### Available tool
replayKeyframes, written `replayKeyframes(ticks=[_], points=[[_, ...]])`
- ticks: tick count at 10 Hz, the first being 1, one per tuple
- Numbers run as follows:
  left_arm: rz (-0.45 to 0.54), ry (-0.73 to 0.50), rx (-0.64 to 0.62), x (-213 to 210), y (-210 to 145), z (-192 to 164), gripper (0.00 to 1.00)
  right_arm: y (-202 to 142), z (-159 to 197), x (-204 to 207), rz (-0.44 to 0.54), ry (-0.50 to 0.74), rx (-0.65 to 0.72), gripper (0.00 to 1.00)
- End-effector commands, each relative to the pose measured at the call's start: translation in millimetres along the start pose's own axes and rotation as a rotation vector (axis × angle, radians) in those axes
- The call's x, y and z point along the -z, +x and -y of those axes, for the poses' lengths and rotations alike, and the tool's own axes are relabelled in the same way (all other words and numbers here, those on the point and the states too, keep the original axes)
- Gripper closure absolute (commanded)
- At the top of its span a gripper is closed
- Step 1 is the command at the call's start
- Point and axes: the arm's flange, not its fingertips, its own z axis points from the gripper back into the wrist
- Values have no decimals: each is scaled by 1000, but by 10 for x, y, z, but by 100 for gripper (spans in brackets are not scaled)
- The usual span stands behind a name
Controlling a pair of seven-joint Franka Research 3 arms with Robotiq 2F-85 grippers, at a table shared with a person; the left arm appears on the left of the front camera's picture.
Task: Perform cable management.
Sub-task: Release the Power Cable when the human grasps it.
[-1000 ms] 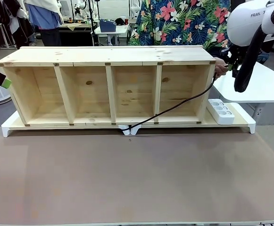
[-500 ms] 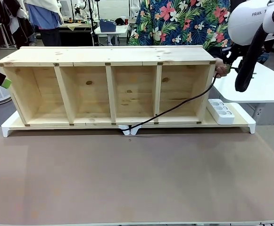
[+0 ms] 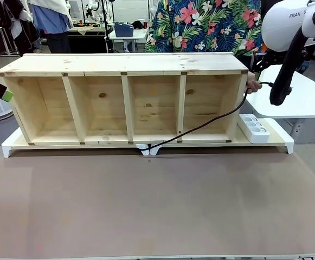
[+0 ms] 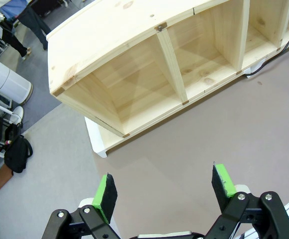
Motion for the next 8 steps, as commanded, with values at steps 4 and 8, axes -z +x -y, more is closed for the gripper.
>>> replayKeyframes(ticks=[4,8], points=[[10,3,0,13,18,-1,0,-1,1,1,-1,0,0,0],[10,3,0,13,18,-1,0,-1,1,1,-1,0,0,0]])
